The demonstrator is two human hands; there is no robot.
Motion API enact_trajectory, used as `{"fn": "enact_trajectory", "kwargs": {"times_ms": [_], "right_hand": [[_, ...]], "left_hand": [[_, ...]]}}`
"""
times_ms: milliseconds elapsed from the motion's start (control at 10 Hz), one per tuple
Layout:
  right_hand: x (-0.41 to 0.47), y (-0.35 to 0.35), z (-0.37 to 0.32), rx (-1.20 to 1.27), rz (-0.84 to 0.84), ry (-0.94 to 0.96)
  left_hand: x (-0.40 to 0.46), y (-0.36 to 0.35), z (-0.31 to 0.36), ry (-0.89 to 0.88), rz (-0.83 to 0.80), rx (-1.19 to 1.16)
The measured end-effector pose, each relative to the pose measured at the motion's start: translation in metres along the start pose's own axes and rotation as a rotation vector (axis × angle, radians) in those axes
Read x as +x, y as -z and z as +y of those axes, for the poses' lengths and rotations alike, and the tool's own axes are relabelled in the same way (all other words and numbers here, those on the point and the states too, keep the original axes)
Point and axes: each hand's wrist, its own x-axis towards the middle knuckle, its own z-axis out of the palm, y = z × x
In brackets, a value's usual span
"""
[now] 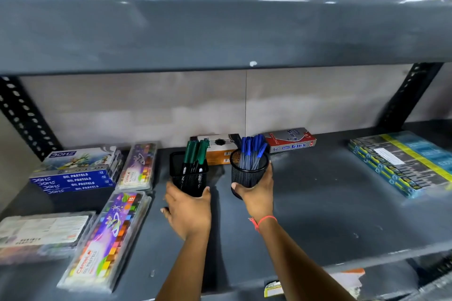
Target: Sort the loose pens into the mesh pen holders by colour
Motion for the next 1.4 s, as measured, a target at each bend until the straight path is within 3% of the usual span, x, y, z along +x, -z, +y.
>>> {"fn": "enact_trajectory", "kwargs": {"times_ms": [700, 1100, 1400], "right_hand": [[-0.096, 0.084, 0.004, -0.006, -0.036, 0.023], [-0.107, 0.094, 0.005, -0.114, -0.068, 0.01], [-0.124, 0.105, 0.001, -0.163, -0.116, 0.006]], "left_hand": [[-0.109, 0.065, -0.02, -0.018, -0.052, 0.088], [-0.116, 0.063, -0.026, -0.058, -0.027, 0.111], [-0.121, 0.081, -0.027, -0.12, -0.114, 0.029]]}}
